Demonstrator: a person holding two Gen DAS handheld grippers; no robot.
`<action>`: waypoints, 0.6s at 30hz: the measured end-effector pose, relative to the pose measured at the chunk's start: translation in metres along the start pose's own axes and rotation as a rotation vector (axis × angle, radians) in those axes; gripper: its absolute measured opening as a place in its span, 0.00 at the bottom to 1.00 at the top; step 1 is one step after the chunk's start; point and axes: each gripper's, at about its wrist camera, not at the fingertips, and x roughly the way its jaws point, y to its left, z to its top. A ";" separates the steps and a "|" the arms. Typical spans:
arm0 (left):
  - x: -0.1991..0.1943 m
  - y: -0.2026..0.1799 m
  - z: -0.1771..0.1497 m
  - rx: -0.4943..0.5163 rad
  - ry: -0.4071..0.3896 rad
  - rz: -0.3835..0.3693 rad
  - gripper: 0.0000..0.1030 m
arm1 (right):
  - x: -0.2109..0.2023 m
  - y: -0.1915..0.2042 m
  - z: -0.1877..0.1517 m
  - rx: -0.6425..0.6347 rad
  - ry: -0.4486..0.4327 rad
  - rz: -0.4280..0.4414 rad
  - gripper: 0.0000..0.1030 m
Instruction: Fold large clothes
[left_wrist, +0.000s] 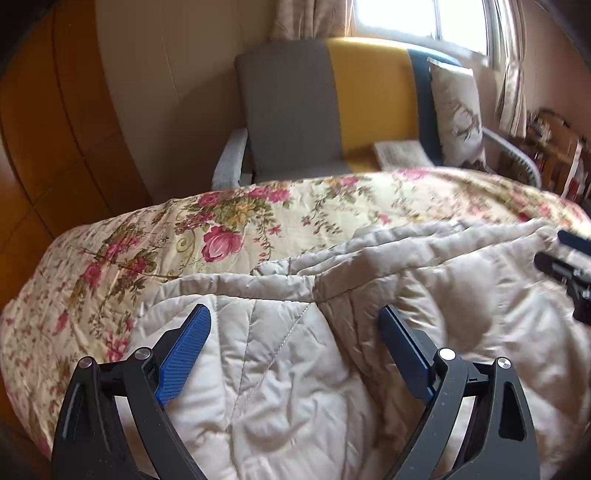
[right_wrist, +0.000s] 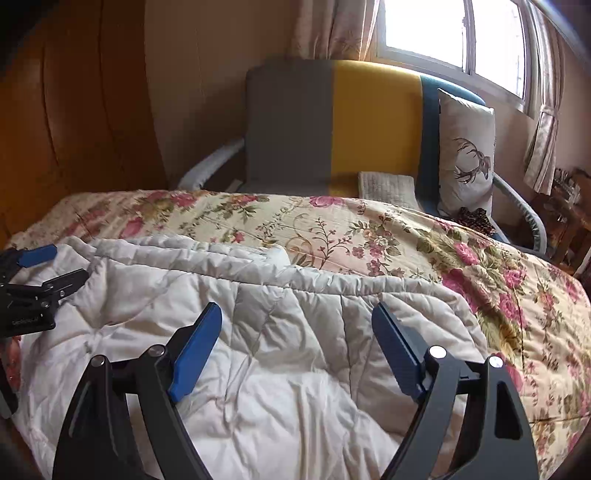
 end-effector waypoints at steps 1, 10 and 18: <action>0.011 0.001 -0.002 0.011 0.020 0.016 0.94 | 0.011 0.000 0.002 -0.006 0.021 -0.022 0.80; 0.051 0.035 -0.025 -0.173 0.014 -0.165 0.97 | 0.076 -0.040 -0.014 0.131 0.083 0.036 0.86; -0.023 0.045 -0.049 -0.230 -0.069 -0.145 0.97 | 0.051 -0.039 -0.019 0.129 0.010 -0.020 0.96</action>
